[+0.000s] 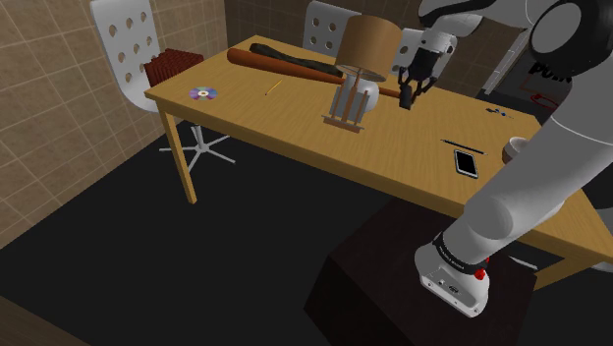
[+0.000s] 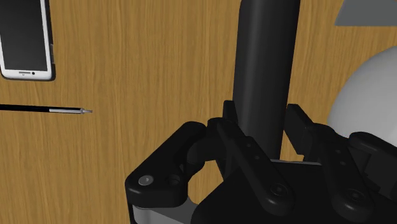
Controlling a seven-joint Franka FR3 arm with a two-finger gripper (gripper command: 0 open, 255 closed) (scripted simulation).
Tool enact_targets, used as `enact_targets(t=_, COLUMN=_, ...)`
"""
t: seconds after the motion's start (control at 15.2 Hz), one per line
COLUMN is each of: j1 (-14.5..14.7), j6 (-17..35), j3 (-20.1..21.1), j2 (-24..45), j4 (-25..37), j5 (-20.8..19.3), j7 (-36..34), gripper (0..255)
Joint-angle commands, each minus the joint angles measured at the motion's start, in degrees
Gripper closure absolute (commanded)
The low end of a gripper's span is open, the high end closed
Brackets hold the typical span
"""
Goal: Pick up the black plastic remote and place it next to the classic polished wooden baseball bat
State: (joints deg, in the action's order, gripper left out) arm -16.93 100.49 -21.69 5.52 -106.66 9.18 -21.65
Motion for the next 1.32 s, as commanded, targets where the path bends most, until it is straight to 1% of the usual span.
enact_targets(t=0.0, j1=0.2, j6=1.1, j3=0.2, j2=0.5, j4=-0.6, j5=0.3, j7=-0.3, gripper=255)
enact_targets(t=1.25, j1=-0.1, j6=14.1, j3=0.7, j2=6.1, j4=-8.7, j5=3.3, j7=3.0, gripper=255)
